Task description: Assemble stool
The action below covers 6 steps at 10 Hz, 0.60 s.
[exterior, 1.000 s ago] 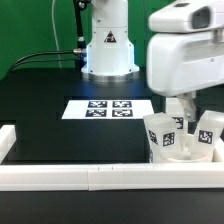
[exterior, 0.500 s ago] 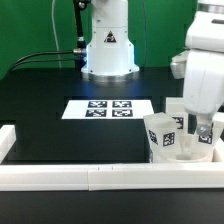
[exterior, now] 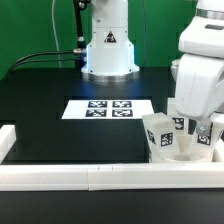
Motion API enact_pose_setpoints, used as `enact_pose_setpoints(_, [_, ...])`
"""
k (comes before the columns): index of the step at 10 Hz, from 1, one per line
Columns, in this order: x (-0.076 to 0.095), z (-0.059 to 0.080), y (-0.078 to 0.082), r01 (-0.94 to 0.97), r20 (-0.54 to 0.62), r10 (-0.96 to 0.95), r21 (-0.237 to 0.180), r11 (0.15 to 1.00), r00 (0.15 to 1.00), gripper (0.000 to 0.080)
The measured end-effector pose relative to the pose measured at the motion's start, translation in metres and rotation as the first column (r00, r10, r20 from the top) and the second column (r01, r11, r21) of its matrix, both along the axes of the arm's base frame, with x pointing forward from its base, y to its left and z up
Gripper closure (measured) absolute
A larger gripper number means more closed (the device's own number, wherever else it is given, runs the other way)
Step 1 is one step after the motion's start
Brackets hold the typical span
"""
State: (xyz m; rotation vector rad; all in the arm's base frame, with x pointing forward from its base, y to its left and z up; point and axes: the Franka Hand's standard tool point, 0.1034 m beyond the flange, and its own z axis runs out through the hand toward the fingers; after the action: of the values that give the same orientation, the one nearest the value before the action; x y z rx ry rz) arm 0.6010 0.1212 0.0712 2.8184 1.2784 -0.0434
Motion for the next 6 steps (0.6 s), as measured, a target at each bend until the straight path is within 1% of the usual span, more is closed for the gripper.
enact_pose_setpoints(2, [0.001,0.000,-0.002,0.151,0.007,-0.151,0.003,0.989,0.988,0.0466])
enact_pose_setpoints(3, [0.005,0.000,-0.007,0.261,0.011,-0.261,0.014,0.965,0.965,0.0466])
enact_pose_setpoints(4, [0.007,0.000,-0.010,0.399,0.012,-0.399,0.020,0.917,0.917,0.0466])
enact_pose_setpoints(5, [0.005,0.000,-0.014,0.562,-0.005,-0.562,0.007,0.827,0.827,0.0466])
enact_pose_setpoints(6, [0.001,0.001,-0.017,0.680,-0.020,-0.680,-0.030,0.733,0.733,0.0466])
